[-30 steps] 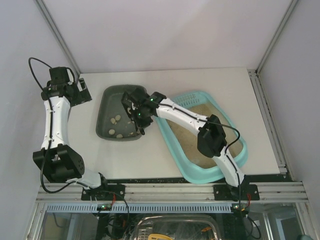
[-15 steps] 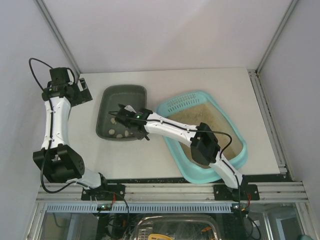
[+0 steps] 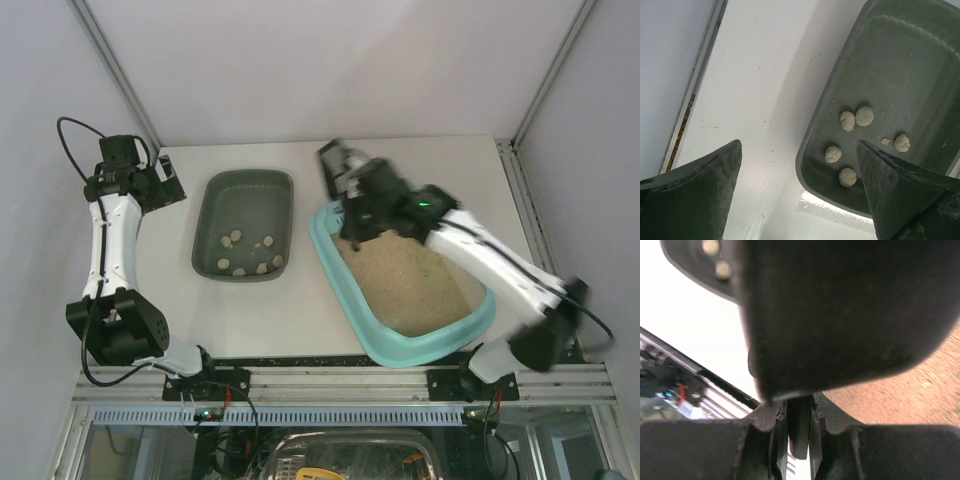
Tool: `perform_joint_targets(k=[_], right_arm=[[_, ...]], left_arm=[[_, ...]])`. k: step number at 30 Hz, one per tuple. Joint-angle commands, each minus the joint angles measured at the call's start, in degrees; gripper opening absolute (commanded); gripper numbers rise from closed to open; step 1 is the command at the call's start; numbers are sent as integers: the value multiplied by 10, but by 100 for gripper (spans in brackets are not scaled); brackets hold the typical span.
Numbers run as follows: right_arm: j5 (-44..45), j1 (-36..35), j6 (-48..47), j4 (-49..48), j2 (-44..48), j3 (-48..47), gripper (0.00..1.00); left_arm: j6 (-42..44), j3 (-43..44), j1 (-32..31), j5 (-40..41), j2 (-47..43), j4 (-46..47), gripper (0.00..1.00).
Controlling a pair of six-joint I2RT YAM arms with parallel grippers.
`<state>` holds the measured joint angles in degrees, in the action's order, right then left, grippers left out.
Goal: Clean the litter box
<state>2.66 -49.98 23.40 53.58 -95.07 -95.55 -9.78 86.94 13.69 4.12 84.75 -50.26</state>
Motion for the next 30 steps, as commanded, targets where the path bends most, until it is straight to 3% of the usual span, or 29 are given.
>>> perform_joint_targets(k=[1, 4, 6, 18, 30], right_arm=[[-145, 122, 35, -76, 206, 150, 0], [-250, 234, 12, -56, 282, 233, 0], [-259, 263, -22, -15, 307, 247, 0], [-244, 268, -83, 49, 336, 391, 0], [-381, 275, -125, -97, 249, 507, 0]], left_arm=[[-16, -17, 2, -25, -5, 33, 100], [-20, -15, 2, -57, 9, 34, 100], [-23, -15, 1, -66, 17, 36, 100], [-15, -3, 1, -82, 72, 44, 100], [-12, -32, 3, -96, 88, 64, 100]])
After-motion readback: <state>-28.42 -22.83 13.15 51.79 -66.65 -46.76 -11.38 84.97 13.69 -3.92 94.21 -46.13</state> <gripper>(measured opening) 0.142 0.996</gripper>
